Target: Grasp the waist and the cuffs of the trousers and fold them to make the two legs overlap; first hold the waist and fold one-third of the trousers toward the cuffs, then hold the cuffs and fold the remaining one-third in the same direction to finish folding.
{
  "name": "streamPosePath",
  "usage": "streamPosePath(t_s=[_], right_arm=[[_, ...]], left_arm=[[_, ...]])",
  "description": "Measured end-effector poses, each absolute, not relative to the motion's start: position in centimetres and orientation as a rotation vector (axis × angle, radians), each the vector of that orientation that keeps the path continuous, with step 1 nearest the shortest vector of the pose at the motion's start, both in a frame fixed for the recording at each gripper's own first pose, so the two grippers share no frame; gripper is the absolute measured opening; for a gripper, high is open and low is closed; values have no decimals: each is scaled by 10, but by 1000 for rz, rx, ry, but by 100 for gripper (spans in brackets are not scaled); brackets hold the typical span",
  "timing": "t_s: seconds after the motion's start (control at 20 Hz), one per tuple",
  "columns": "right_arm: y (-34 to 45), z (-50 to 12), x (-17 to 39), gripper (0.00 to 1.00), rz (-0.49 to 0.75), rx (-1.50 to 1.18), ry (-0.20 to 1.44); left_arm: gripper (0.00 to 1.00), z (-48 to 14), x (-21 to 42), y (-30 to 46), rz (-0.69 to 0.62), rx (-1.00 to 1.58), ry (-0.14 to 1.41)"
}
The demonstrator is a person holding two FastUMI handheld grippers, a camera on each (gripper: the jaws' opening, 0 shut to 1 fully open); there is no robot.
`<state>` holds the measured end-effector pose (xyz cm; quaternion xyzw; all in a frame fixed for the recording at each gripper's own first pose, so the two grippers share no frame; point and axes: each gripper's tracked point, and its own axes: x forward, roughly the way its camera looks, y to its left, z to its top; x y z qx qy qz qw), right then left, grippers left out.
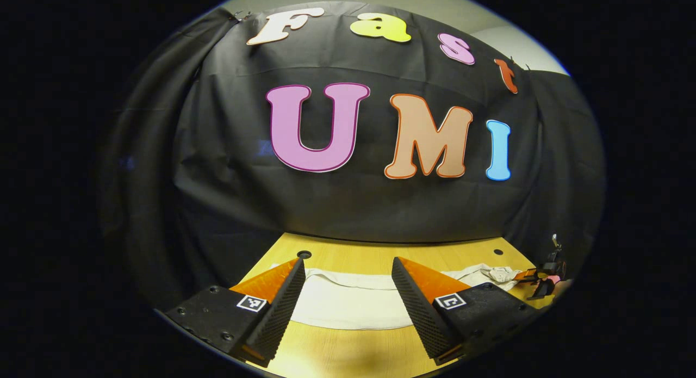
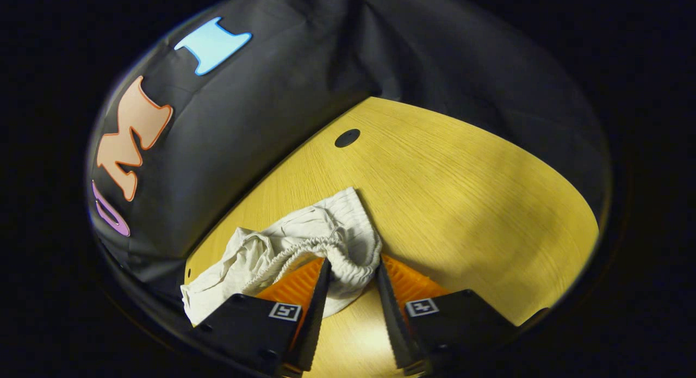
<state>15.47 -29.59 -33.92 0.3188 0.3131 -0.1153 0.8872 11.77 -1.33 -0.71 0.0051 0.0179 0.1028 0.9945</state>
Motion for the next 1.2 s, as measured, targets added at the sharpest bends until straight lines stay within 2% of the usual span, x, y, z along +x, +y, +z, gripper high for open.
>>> streamPosePath(t_s=[0.05,0.1,0.35,0.65,0.95,1.0,1.2], right_arm=[[-297,-340,156,33,-246,671,645],[-297,-339,157,28,-252,672,643],[-285,-318,158,17,-241,620,594],[-269,-260,145,16,-242,596,491],[-189,-169,141,16,-163,492,373],[-173,-154,144,17,-150,475,355],[-101,-102,157,16,-61,438,287]], left_arm=[[96,-7,119,-16,199,7,34],[96,-7,121,-17,193,3,33],[96,-11,131,-18,151,-16,38],[96,-19,143,-2,78,-28,34],[99,-50,147,45,29,-70,94],[96,-52,146,54,28,-74,98],[95,-56,139,88,24,-97,93]])
